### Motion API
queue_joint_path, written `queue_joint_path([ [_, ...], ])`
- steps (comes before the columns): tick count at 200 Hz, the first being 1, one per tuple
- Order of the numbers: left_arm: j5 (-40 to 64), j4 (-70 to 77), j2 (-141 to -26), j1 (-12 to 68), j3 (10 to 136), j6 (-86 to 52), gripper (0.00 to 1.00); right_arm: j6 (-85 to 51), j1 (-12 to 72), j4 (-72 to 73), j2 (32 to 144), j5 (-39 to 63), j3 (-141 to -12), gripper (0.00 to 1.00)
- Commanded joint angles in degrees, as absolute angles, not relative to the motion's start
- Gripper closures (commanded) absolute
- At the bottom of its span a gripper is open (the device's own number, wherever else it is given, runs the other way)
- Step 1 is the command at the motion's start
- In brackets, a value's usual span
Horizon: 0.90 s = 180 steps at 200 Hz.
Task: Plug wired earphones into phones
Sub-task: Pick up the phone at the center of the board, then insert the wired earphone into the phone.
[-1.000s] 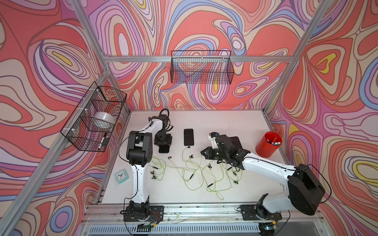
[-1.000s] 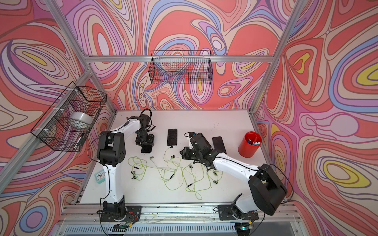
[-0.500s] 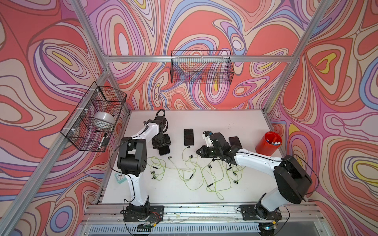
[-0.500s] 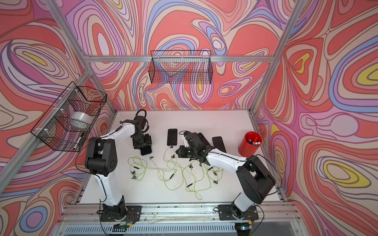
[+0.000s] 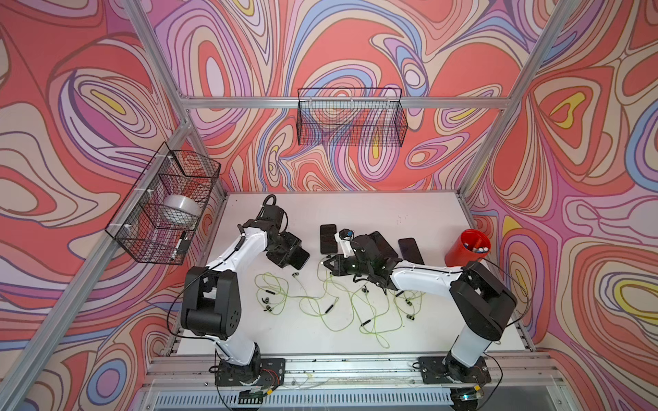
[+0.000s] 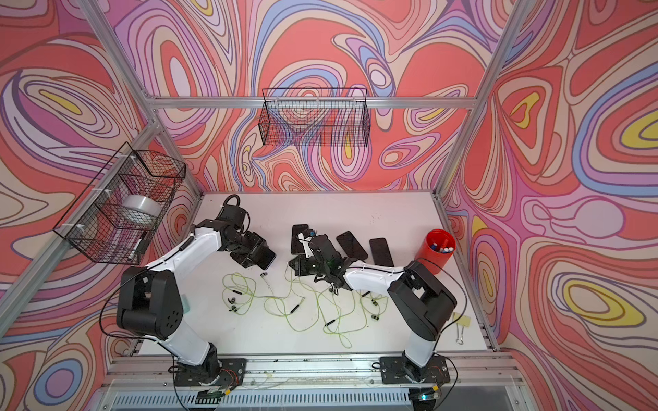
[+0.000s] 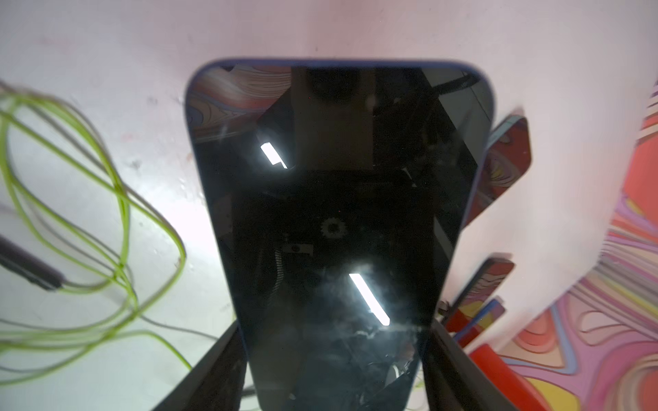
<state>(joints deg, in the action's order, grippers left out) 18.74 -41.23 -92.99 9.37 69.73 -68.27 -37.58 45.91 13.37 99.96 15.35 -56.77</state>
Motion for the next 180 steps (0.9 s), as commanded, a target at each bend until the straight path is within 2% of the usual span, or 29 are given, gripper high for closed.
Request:
queue_joint_path([
  [1, 24.48, -35.94, -89.67, 9.58, 67.19, -81.93, 1.00, -37.23, 48.12, 21.61, 100.63, 9.43, -56.89, 1.00],
  [37, 29.28, -31.88, -88.27, 10.27, 63.94, -86.77, 1.00, -36.26, 50.69, 25.84, 100.86, 3.99, -55.68, 1.00],
  [95, 29.31, -29.04, -87.07, 10.28, 61.64, -89.55, 1.00, -37.45, 51.14, 25.09, 99.47, 0.16, -54.27, 1.00],
  [180, 29.75, -26.07, -85.96, 10.28, 60.60, -90.79, 1.00, -38.60, 51.11, 24.98, 98.96, 0.19, -53.17, 1.00],
])
